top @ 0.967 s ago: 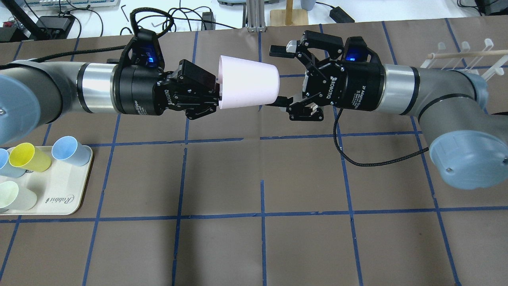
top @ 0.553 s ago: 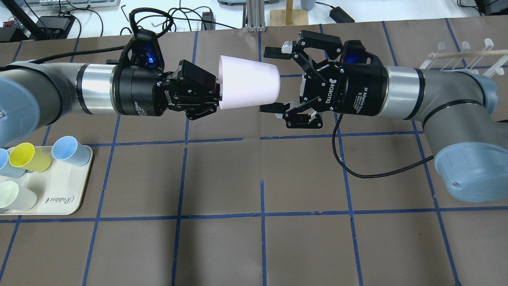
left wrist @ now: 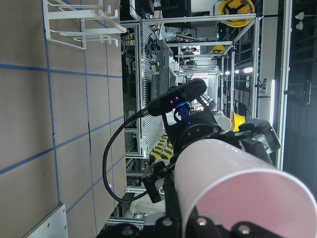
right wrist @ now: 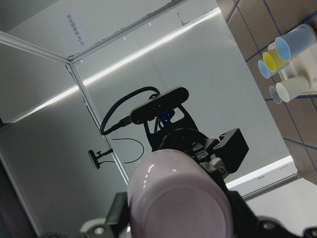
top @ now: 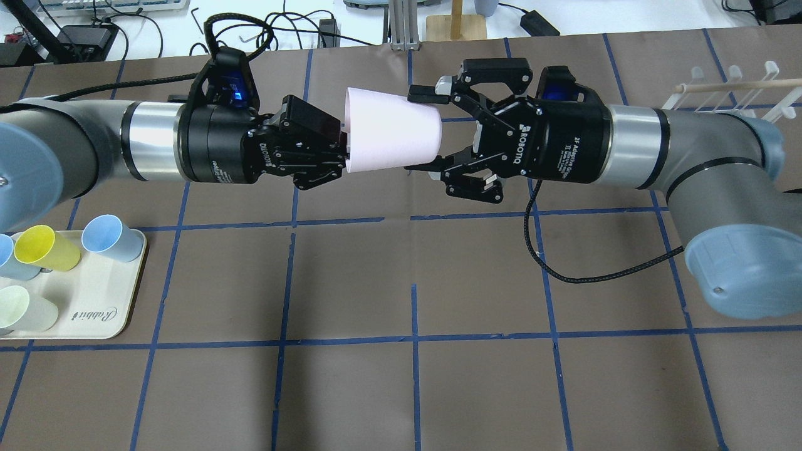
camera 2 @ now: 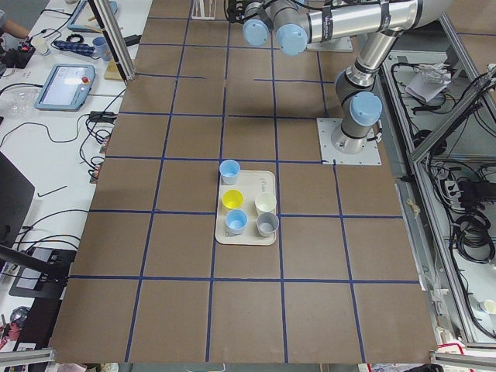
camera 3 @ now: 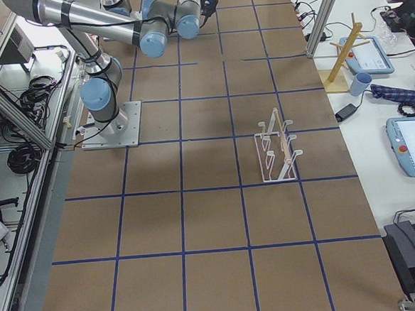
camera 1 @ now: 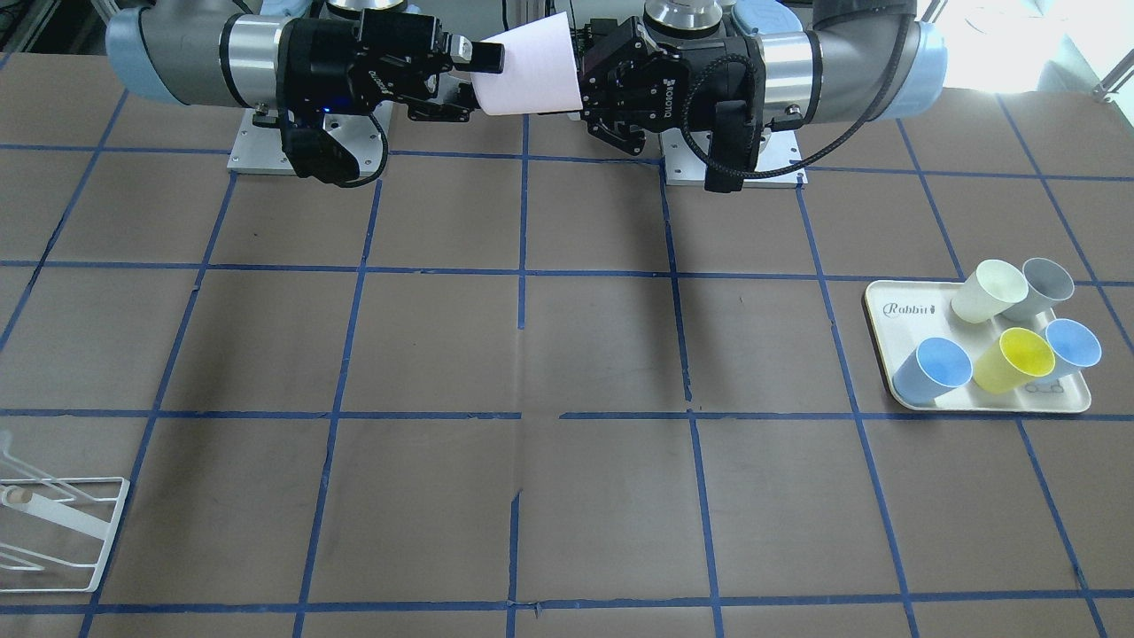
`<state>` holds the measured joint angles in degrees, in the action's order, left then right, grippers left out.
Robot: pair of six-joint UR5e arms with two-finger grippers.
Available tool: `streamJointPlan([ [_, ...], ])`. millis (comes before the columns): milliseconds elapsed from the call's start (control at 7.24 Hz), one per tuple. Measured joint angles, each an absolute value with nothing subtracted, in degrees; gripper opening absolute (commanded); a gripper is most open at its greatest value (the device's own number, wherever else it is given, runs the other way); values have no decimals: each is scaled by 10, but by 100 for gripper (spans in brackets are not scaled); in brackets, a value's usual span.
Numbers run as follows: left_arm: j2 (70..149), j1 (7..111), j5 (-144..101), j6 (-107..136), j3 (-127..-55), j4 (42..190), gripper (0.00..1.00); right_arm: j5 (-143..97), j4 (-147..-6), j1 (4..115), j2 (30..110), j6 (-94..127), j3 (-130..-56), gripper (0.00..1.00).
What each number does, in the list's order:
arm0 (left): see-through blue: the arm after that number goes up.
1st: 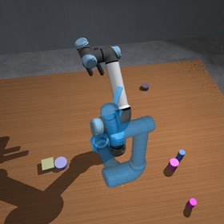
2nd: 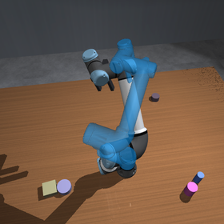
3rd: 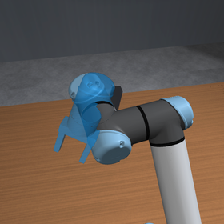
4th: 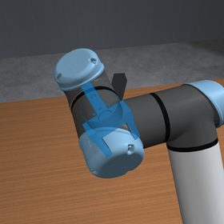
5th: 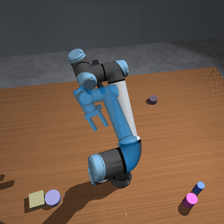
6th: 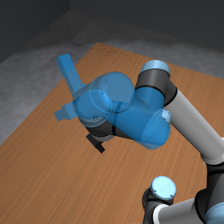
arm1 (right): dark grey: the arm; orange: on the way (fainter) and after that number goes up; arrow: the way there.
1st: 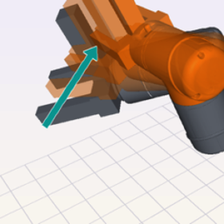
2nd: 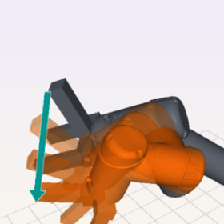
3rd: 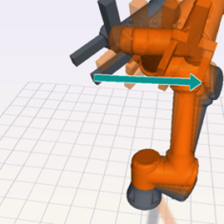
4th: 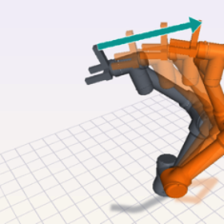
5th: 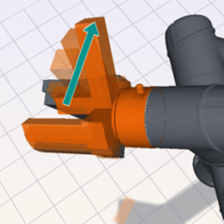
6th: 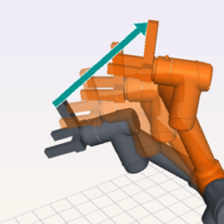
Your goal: Transfer IKEA cup to right arm and place on rack
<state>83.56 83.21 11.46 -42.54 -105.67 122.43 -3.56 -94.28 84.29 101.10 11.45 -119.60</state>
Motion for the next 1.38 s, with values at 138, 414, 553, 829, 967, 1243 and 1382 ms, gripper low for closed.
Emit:
streamJointPlan([
  [138,835,832,114,-425,-1057,1224,42,-36,-942,843,1011,117,-1195,63],
  [414,836,833,114,-423,-1058,1225,69,-36,-942,843,1013,126,-1195,63],
  [553,836,832,114,-422,-1058,1225,70,-36,-942,843,1013,128,-1195,63],
  [829,836,829,116,-421,-1055,1226,74,-36,-942,843,1013,128,-1195,63],
  [967,835,823,119,-419,-1052,1229,77,-36,-942,843,1013,128,-1195,62],
  [1243,832,800,123,-394,-1048,1234,82,-37,-943,840,1011,130,-1192,59],
  [1382,829,785,124,-379,-1044,1240,88,-37,-943,838,1011,133,-1192,59],
])
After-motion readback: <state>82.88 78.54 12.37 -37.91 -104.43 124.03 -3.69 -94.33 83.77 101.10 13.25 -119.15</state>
